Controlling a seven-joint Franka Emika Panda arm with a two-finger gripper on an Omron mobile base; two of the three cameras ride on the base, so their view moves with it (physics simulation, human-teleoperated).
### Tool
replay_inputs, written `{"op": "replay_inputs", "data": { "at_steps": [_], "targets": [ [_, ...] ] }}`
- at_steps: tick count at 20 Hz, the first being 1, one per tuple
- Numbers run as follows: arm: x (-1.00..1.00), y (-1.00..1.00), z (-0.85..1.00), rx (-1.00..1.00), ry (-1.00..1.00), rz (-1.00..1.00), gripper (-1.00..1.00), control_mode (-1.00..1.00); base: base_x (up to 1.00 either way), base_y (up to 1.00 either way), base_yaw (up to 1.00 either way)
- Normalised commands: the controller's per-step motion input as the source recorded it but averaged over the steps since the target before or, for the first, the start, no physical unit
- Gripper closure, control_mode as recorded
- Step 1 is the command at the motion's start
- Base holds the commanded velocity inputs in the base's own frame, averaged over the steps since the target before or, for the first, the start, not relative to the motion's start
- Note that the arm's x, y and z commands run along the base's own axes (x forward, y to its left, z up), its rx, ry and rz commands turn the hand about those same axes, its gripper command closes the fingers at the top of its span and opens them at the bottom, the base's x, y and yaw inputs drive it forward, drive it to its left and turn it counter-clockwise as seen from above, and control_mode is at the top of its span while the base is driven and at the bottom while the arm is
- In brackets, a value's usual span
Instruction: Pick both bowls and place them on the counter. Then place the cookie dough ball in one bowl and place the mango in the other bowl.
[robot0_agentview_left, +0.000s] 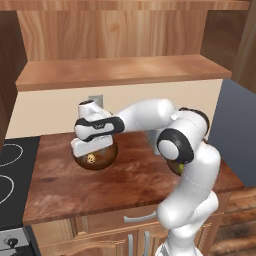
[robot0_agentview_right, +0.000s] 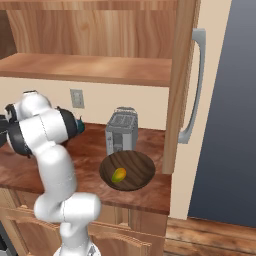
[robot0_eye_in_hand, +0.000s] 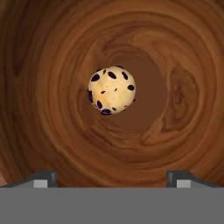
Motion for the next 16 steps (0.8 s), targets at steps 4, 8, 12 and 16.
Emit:
{"op": "replay_inputs", "data": {
  "at_steps": [4,8,12,16],
  "targets": [
    [-0.55,-0.35,0.31,0.0,-0.2,0.05,-1.0,-1.0,0.0,0.0,0.0],
    [-0.64,-0.4,0.37,0.01,-0.23,0.04,-1.0,-1.0,0.0,0.0,0.0],
    [-0.64,-0.42,0.52,0.01,-0.19,0.05,-1.0,-1.0,0.0,0.0,0.0],
    [-0.61,-0.44,0.61,0.0,-0.1,0.08,-1.0,-1.0,0.0,0.0,0.0]
  ]
}}
